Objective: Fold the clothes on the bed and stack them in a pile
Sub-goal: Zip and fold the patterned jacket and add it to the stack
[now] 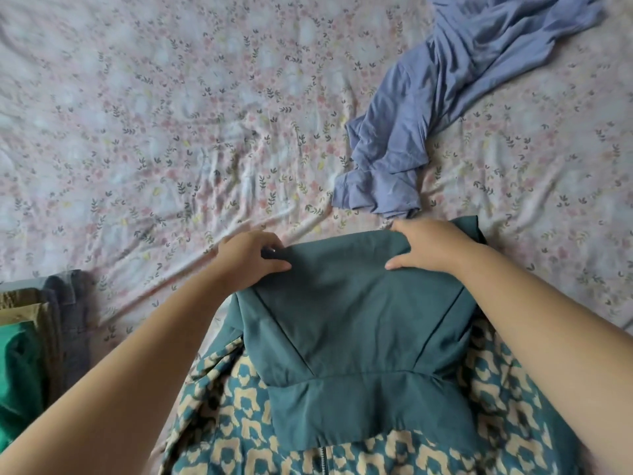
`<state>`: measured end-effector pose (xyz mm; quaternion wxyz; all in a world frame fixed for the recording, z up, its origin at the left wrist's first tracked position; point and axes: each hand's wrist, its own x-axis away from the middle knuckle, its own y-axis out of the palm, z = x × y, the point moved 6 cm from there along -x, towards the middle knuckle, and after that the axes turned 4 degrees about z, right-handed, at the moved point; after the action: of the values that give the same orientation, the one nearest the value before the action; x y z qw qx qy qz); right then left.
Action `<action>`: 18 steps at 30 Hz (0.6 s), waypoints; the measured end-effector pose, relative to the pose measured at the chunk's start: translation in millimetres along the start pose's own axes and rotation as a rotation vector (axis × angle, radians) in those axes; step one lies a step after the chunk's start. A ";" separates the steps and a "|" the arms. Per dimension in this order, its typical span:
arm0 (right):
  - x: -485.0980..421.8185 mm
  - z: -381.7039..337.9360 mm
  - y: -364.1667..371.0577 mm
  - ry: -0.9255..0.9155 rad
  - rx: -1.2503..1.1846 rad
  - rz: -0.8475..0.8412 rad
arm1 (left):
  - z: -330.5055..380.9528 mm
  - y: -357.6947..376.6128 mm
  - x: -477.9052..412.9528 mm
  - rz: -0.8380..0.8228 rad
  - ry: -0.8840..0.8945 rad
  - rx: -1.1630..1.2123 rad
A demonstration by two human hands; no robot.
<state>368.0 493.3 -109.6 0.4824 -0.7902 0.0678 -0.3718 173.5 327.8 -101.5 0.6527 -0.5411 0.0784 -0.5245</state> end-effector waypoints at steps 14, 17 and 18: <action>84.4 1.8 -66.0 0.112 -0.086 0.274 | 24.7 -52.3 52.4 0.224 0.163 -0.159; 92.2 -11.6 -99.5 0.085 -0.073 0.446 | 35.1 -91.3 54.9 0.345 0.202 -0.214; 95.2 -14.9 -108.1 0.078 -0.081 0.498 | 37.5 -102.4 57.1 0.381 0.213 -0.230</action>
<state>399.2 495.1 31.8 0.5239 -0.7531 0.2937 -0.2686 162.2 321.1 20.9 0.6620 -0.5290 0.3065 -0.4337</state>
